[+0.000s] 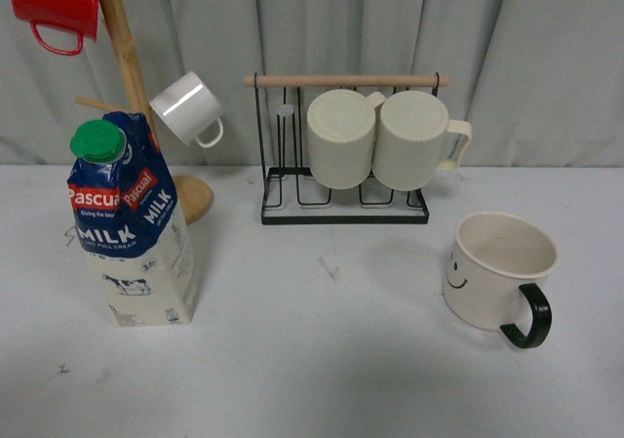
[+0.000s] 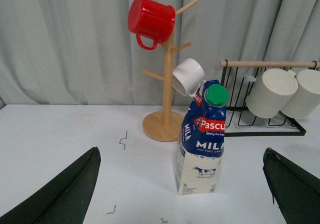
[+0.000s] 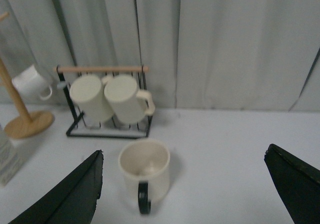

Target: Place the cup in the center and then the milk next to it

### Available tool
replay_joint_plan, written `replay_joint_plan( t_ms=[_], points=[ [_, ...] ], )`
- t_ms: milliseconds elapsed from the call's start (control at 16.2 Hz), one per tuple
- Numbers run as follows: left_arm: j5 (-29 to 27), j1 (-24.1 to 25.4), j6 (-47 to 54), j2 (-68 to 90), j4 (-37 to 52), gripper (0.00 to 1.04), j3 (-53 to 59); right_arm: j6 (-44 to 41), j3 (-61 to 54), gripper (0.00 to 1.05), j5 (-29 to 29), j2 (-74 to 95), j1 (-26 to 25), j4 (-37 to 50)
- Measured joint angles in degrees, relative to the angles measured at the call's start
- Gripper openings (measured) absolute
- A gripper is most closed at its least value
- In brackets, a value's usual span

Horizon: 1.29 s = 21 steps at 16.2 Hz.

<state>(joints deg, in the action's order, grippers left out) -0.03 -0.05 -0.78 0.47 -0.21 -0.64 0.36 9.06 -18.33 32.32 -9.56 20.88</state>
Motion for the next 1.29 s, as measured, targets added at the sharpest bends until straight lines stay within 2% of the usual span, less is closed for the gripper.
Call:
replay_joint_plan(
  t_ms=[62, 123, 185, 308, 369, 554, 677, 800, 1292],
  points=[
    [0.0, 0.0, -0.02, 0.0, 0.0, 0.98, 0.0, 0.02, 1.88, 0.98, 1.51, 4.96, 0.59, 4.31],
    [0.02, 0.0, 0.0, 0.0, 0.02, 0.98, 0.0, 0.74, 7.52, 0.98, 6.05, 18.01, 1.09, 12.94],
    [0.02, 0.0, 0.0, 0.0, 0.0, 0.98, 0.0, 1.99, 13.11, 0.98, 10.78, 29.24, 1.81, 16.48],
    [0.0, 0.0, 0.0, 0.0, 0.02, 0.98, 0.0, 5.49, 24.61, 0.98, 18.69, 49.86, 3.1, 12.04],
    [0.02, 0.0, 0.0, 0.0, 0.0, 0.98, 0.0, 7.96, 31.26, 0.98, 19.91, 59.41, 3.61, 6.88],
    [0.02, 0.0, 0.0, 0.0, 0.02, 0.98, 0.0, 13.22, 42.8, 0.98, 15.87, 72.26, 7.61, -5.64],
    [0.02, 0.0, 0.0, 0.0, 0.0, 0.98, 0.0, 14.08, 46.14, 0.98, 12.41, 74.71, 11.52, -9.68],
    [0.0, 0.0, 0.0, 0.0, 0.02, 0.98, 0.0, 14.05, 49.92, 0.98, 12.11, 76.52, 13.18, -14.69],
    [0.02, 0.0, 0.0, 0.0, 0.0, 0.98, 0.0, 13.77, 53.24, 0.98, 11.1, 82.12, 13.31, -18.88]
  ],
)
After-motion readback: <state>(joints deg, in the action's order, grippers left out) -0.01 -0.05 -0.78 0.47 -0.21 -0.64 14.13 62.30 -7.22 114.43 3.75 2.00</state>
